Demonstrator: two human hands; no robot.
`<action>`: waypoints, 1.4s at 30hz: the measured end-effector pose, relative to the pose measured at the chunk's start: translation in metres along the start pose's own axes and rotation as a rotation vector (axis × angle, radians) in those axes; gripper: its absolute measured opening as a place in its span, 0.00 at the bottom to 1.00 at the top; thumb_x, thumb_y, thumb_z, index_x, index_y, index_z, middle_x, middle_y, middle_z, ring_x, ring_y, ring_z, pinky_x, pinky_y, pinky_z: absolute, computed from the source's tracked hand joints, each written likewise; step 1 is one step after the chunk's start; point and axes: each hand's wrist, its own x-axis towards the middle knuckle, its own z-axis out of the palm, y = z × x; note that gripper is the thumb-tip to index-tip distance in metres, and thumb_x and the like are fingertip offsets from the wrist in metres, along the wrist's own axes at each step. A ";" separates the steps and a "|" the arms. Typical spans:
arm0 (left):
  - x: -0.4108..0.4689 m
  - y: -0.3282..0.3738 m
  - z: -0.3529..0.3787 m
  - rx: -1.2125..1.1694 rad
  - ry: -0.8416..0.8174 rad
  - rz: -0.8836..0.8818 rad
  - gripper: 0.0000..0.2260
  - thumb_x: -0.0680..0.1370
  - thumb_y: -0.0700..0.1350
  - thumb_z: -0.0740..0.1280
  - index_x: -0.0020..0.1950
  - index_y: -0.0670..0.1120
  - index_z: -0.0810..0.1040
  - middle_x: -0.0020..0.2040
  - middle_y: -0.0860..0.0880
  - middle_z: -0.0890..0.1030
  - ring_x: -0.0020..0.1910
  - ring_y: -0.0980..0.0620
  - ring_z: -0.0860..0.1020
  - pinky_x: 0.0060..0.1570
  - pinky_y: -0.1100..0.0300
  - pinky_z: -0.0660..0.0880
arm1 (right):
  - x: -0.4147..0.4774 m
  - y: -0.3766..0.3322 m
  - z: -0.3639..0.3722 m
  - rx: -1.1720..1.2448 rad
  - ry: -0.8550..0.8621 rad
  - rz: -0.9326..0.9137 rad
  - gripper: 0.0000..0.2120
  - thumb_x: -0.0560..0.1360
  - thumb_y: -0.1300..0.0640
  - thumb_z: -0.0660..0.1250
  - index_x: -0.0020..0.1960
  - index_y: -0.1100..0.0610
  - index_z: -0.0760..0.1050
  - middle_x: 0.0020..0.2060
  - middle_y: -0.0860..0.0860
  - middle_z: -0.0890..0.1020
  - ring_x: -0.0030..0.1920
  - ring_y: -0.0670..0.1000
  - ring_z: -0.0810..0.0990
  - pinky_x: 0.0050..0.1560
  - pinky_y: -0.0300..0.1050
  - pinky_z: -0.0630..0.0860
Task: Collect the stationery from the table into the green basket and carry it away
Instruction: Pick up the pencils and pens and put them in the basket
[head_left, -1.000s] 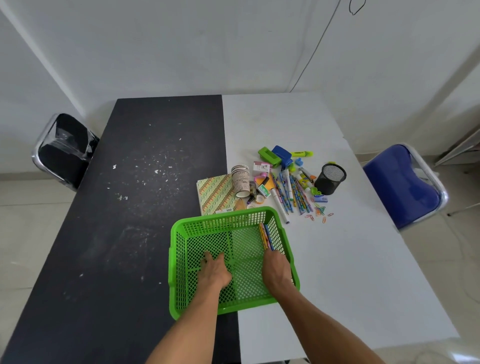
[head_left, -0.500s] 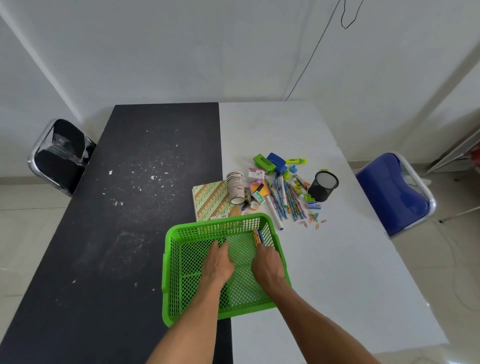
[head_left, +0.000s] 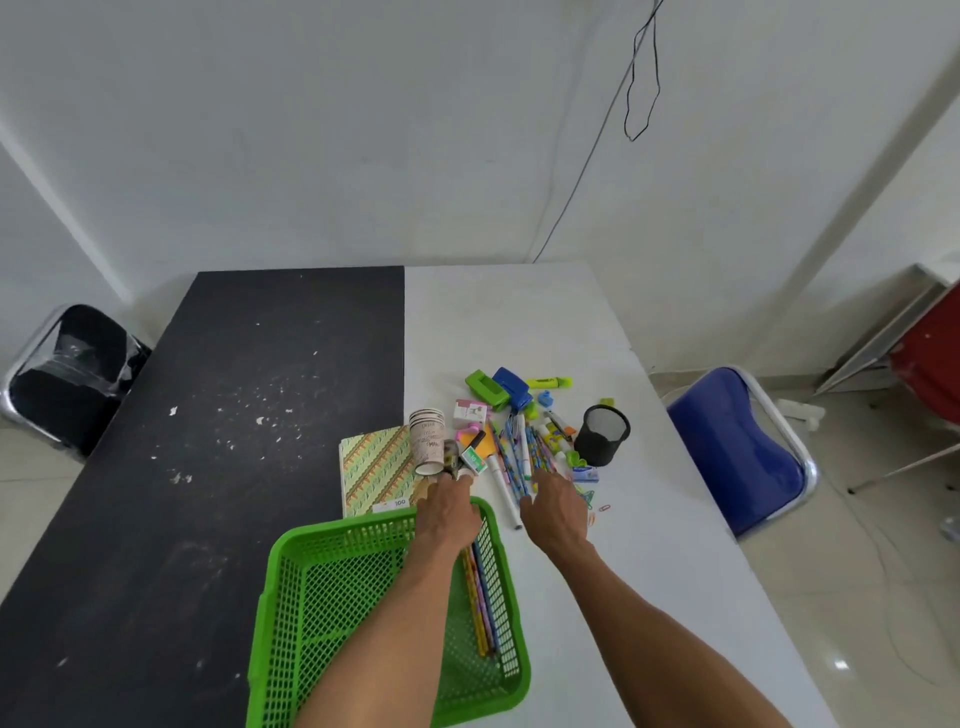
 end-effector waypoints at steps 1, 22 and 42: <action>0.007 0.006 0.002 -0.002 -0.006 0.001 0.20 0.79 0.44 0.65 0.70 0.46 0.69 0.62 0.44 0.72 0.59 0.45 0.74 0.59 0.49 0.74 | 0.009 0.008 -0.002 0.009 -0.022 0.026 0.12 0.75 0.57 0.62 0.58 0.57 0.73 0.54 0.56 0.79 0.52 0.58 0.79 0.45 0.46 0.74; 0.130 0.072 0.074 0.018 -0.126 -0.112 0.17 0.80 0.42 0.63 0.69 0.44 0.70 0.64 0.41 0.70 0.61 0.41 0.73 0.55 0.49 0.74 | 0.147 0.088 0.030 0.080 -0.201 0.158 0.12 0.75 0.63 0.64 0.58 0.60 0.78 0.54 0.57 0.80 0.54 0.57 0.79 0.48 0.46 0.77; 0.127 0.076 0.071 -0.012 -0.101 -0.113 0.16 0.79 0.43 0.63 0.68 0.44 0.72 0.63 0.41 0.70 0.60 0.41 0.73 0.54 0.50 0.73 | 0.137 0.077 0.030 0.004 -0.177 0.152 0.11 0.75 0.58 0.68 0.54 0.62 0.76 0.51 0.57 0.80 0.52 0.58 0.80 0.46 0.48 0.77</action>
